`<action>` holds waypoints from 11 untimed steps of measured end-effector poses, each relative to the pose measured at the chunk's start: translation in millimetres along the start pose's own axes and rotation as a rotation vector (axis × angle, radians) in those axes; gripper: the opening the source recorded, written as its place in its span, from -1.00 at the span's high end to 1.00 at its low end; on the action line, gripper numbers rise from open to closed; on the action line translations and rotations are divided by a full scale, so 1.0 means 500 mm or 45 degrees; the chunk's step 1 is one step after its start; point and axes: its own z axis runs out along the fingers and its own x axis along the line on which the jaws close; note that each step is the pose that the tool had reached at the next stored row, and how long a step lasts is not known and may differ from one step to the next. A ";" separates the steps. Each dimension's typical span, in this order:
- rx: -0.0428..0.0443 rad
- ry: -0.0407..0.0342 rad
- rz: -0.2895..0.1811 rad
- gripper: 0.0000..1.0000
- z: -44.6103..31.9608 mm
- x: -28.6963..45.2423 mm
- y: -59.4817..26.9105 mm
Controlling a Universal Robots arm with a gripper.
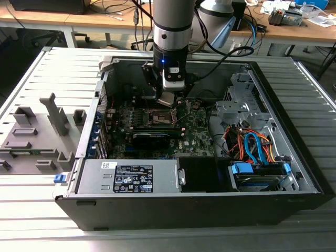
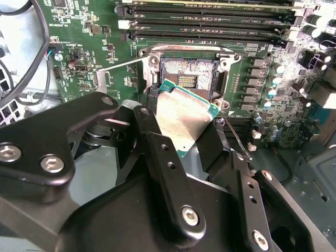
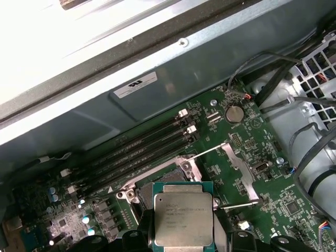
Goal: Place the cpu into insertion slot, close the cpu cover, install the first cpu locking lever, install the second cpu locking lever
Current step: 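Place the cpu into insertion slot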
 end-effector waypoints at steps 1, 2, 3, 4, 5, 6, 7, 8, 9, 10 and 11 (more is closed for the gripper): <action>0.000 -0.0002 0.003 -0.08 0.000 0.000 0.000; 0.000 -0.0005 0.005 -0.08 0.000 0.000 0.000; 0.000 -0.0006 0.007 -0.08 0.000 0.000 0.000; 0.000 -0.0008 0.009 -0.08 0.000 0.000 0.000; 0.000 -0.0009 0.011 -0.08 0.000 0.000 0.000; 0.000 -0.0012 0.014 -0.08 0.000 0.000 0.000; 0.000 -0.0014 0.017 -0.08 0.000 0.000 0.000; 0.000 -0.0017 0.018 -0.08 0.000 0.000 0.000; 0.000 -0.0020 0.022 -0.08 0.000 0.000 0.000; 0.000 -0.0022 0.024 -0.08 0.000 0.000 0.000; 0.000 -0.0023 0.026 -0.08 0.000 0.000 0.000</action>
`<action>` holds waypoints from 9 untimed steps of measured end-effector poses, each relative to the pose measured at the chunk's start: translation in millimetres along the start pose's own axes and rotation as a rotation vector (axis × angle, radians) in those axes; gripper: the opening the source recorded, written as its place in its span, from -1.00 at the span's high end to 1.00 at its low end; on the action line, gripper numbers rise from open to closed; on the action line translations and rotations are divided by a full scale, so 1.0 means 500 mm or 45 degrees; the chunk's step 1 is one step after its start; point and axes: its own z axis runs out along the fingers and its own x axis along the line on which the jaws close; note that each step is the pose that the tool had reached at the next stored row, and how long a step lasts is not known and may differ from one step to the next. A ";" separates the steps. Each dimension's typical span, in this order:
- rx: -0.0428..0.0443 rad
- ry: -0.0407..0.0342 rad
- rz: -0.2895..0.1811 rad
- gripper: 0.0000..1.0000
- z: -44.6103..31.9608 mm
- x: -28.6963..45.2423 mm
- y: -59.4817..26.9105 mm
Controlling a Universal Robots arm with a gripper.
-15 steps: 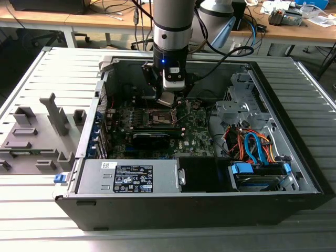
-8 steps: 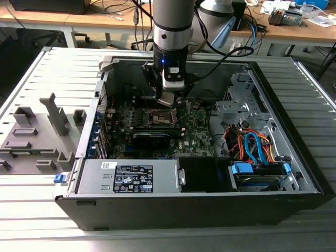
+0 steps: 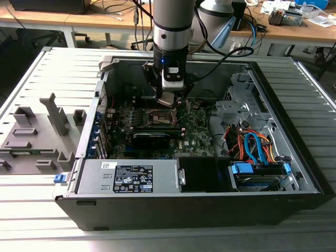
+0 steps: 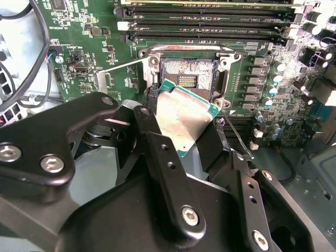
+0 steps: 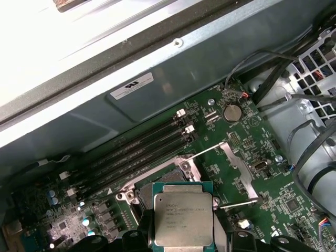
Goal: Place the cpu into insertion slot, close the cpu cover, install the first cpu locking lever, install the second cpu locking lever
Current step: 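Place the cpu into insertion slot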
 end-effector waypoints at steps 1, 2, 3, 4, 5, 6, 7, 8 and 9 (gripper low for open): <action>0.000 -0.0003 0.002 -0.08 0.000 0.000 0.000; 0.000 -0.0004 0.004 -0.08 0.000 0.000 0.000; 0.000 -0.0005 0.006 -0.08 0.000 0.000 0.000; 0.000 -0.0007 0.007 -0.08 0.000 0.000 0.000; 0.000 -0.0009 0.009 -0.08 0.000 0.000 0.000; 0.000 -0.0011 0.011 -0.08 0.000 0.000 0.000; 0.000 -0.0013 0.013 -0.08 0.000 0.000 0.000; 0.000 -0.0014 0.015 -0.08 0.000 0.000 0.000; 0.000 -0.0015 0.017 -0.08 0.000 0.000 0.000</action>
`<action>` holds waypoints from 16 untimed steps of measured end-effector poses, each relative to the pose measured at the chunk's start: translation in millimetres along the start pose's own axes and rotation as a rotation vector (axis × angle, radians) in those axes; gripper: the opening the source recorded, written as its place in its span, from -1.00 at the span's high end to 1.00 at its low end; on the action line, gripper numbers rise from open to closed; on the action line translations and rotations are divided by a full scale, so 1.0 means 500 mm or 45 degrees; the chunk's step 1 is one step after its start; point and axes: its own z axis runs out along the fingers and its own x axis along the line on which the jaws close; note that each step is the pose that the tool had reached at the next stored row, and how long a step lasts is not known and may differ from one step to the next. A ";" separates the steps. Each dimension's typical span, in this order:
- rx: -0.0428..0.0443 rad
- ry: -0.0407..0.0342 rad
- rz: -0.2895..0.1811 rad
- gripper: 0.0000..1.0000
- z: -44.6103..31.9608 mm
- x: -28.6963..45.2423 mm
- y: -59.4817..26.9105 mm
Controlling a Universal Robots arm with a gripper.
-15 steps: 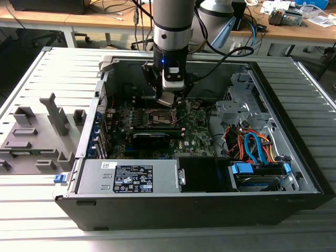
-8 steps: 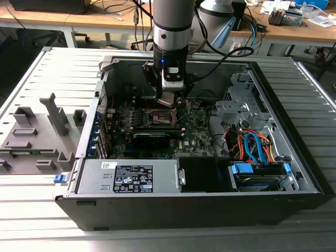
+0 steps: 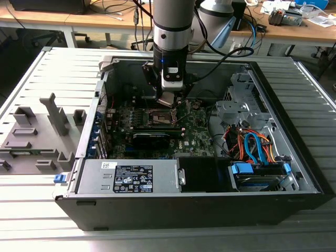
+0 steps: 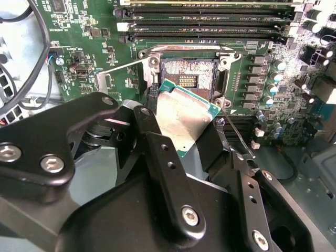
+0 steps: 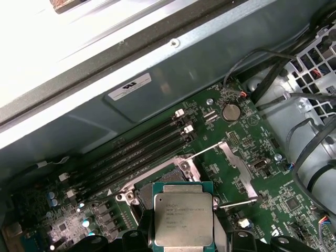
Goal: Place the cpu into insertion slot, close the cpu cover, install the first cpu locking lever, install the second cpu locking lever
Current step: 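Place the cpu into insertion slot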
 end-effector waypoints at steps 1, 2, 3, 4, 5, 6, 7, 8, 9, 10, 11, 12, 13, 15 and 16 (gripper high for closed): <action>0.000 -0.0002 0.003 -0.08 0.000 0.000 0.000; 0.000 -0.0004 0.004 -0.08 0.000 0.000 0.000; 0.000 -0.0005 0.006 -0.08 0.000 0.000 0.000; 0.000 -0.0007 0.008 -0.08 0.000 0.000 0.000; 0.000 -0.0009 0.009 -0.08 0.000 0.000 0.000; 0.000 -0.0010 0.011 -0.08 0.000 0.000 0.000; 0.000 -0.0012 0.013 -0.08 0.000 0.000 0.000; 0.000 -0.0015 0.015 -0.08 0.000 0.000 0.000; 0.000 -0.0016 0.017 -0.08 0.000 0.000 0.000; 0.000 -0.0018 0.019 -0.08 0.000 0.000 0.000; 0.000 -0.0020 0.020 -0.08 0.000 0.000 0.000; 0.000 -0.0020 0.022 -0.08 0.000 0.000 0.000; 0.000 -0.0025 0.026 -0.08 0.000 0.000 0.000; 0.000 -0.0028 0.030 -0.08 0.000 0.000 0.000; 0.000 -0.0031 0.032 -0.08 0.000 0.000 0.000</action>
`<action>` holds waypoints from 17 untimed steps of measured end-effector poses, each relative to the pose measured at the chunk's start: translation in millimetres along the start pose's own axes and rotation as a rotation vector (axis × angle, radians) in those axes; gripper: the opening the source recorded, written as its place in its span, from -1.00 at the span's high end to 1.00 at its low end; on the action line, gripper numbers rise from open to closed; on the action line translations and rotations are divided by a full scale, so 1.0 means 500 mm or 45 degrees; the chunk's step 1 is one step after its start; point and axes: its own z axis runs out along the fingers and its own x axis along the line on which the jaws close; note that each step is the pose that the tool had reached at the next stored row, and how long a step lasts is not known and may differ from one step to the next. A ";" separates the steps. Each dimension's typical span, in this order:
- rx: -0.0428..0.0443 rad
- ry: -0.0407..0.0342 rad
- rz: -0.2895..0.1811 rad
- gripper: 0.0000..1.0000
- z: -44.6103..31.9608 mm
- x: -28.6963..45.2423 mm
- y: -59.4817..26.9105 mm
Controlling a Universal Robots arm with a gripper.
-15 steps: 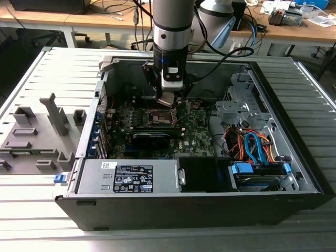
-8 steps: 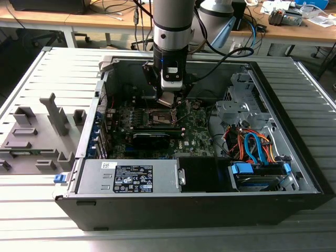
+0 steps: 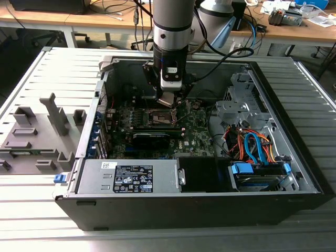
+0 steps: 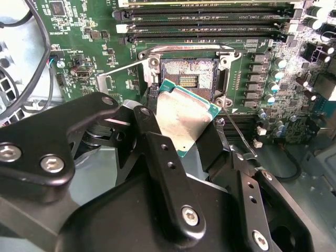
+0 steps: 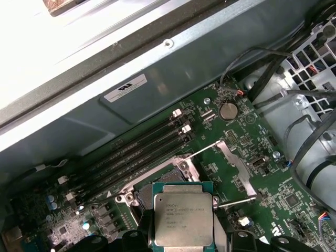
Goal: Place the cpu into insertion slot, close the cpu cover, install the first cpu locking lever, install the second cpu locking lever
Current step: 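Place the cpu into insertion slot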
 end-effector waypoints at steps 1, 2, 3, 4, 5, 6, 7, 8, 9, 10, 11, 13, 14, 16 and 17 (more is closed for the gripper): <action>0.000 -0.0002 0.002 -0.08 0.000 0.000 0.000; 0.000 -0.0003 0.004 -0.08 0.000 0.000 0.000; 0.000 -0.0006 0.007 -0.08 0.000 0.000 0.000; 0.000 -0.0009 0.010 -0.08 0.000 0.000 0.000; 0.000 -0.0010 0.012 -0.08 0.000 0.000 0.000; 0.000 -0.0012 0.014 -0.08 0.000 0.000 0.000; 0.000 -0.0014 0.015 -0.08 0.000 0.000 0.000; 0.000 -0.0016 0.017 -0.08 0.000 0.000 0.000; 0.000 -0.0018 0.020 -0.08 0.000 0.000 0.000; 0.000 -0.0021 0.023 -0.08 0.000 0.000 0.000; 0.000 -0.0022 0.025 -0.08 0.000 0.000 0.000; 0.000 -0.0027 0.030 -0.08 0.000 0.000 0.000; 0.000 -0.0028 0.031 -0.08 0.000 0.000 0.000; 0.000 -0.0033 0.036 -0.08 0.000 0.000 0.000; 0.000 -0.0035 0.038 -0.08 0.000 0.000 0.000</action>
